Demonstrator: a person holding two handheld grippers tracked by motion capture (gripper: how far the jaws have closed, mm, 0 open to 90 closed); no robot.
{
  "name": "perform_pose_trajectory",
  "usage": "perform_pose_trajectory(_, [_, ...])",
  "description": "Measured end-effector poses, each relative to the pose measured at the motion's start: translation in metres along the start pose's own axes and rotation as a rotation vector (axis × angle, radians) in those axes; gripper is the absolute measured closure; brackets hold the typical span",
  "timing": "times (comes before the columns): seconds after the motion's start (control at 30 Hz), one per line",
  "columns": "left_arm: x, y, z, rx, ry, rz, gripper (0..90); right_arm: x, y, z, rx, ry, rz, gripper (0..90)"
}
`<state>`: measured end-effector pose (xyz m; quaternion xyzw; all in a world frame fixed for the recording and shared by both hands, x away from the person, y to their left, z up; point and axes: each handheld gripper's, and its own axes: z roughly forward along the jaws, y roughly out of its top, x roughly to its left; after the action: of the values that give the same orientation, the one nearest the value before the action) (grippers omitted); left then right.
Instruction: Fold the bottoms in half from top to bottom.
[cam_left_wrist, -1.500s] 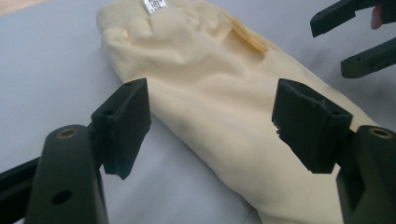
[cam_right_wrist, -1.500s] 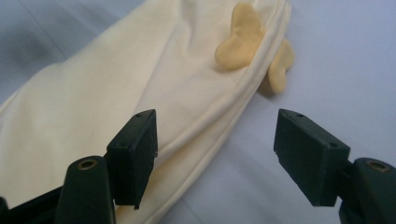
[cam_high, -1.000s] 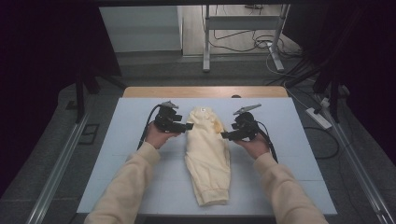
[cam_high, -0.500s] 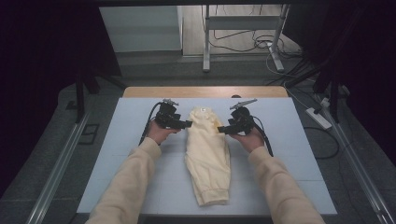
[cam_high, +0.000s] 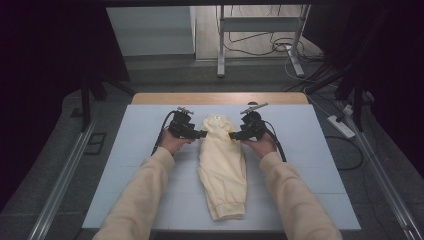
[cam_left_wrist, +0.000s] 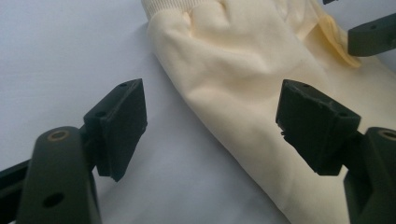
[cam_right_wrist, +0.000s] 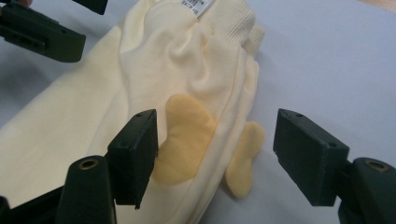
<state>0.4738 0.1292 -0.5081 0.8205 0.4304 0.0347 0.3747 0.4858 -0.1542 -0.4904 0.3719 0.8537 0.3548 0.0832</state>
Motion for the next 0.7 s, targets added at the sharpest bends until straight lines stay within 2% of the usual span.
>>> perform_pose_trajectory(0.4, [-0.003, -0.001, 0.015, 0.031, 0.0, 0.003, 24.2, -0.005, 0.001, 0.021, 0.044, 0.004, 0.007, 31.6])
perform_pose_trajectory(0.53, [-0.005, -0.001, 0.017, 0.042, 0.005, 0.016, 24.2, -0.007, 0.0, 0.023, 0.053, 0.009, 0.014, 31.7])
perform_pose_trajectory(0.7, [-0.004, -0.001, 0.019, 0.048, 0.01, 0.009, 24.3, -0.007, -0.002, 0.027, 0.07, 0.006, 0.015, 32.0])
